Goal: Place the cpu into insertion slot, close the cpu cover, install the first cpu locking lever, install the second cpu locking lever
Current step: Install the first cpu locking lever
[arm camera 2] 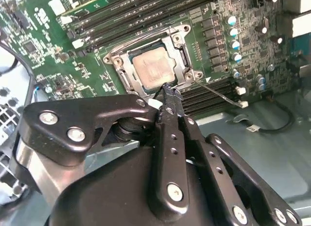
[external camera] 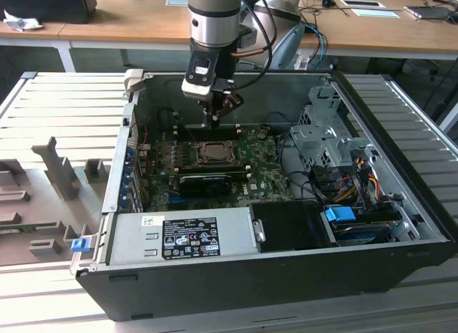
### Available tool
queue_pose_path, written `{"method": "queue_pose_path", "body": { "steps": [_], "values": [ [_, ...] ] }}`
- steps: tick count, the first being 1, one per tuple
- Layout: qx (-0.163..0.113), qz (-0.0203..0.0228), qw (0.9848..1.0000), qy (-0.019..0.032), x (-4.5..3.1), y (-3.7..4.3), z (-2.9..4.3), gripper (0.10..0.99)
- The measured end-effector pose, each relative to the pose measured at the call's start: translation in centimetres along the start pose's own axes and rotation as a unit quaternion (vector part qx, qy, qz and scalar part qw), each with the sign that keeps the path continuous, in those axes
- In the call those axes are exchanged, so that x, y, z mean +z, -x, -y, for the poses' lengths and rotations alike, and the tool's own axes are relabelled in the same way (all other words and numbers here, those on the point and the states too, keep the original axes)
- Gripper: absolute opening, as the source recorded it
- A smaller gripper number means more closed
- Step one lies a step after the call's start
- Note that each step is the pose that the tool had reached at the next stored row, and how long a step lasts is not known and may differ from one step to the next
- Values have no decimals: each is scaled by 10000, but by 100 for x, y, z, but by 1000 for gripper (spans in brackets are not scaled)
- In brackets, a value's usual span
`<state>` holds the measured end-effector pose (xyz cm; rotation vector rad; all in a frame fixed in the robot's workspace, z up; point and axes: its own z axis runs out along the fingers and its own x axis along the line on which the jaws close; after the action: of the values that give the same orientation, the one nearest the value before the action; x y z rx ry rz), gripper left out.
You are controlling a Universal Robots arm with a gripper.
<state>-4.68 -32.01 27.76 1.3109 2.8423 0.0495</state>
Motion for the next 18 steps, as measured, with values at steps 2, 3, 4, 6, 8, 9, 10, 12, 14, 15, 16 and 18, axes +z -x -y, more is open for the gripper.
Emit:
{"method": "queue_pose_path", "body": {
  "steps": [2,3,4,6,8,9,10,12,14,15,16,18],
  "values": [
    [-288,-9,9996,-1,0,0,0,106],
    [-594,-20,9982,-2,0,0,0,106],
    [-822,-27,9966,-3,0,0,0,106],
    [-974,-32,9952,-3,0,0,0,106],
    [-1047,-35,9945,-3,0,0,0,106],
    [-1082,-36,9941,-4,0,0,0,106],
    [-1142,-38,9935,-4,0,0,0,106],
    [-1213,-40,9926,-4,0,0,0,106],
    [-1285,-43,9917,-4,0,0,0,106],
    [-1320,-44,9912,-4,0,0,0,106],
    [-1355,-45,9908,-4,0,0,0,106],
    [-1429,-47,9897,-5,0,0,0,106]
  ]
}}
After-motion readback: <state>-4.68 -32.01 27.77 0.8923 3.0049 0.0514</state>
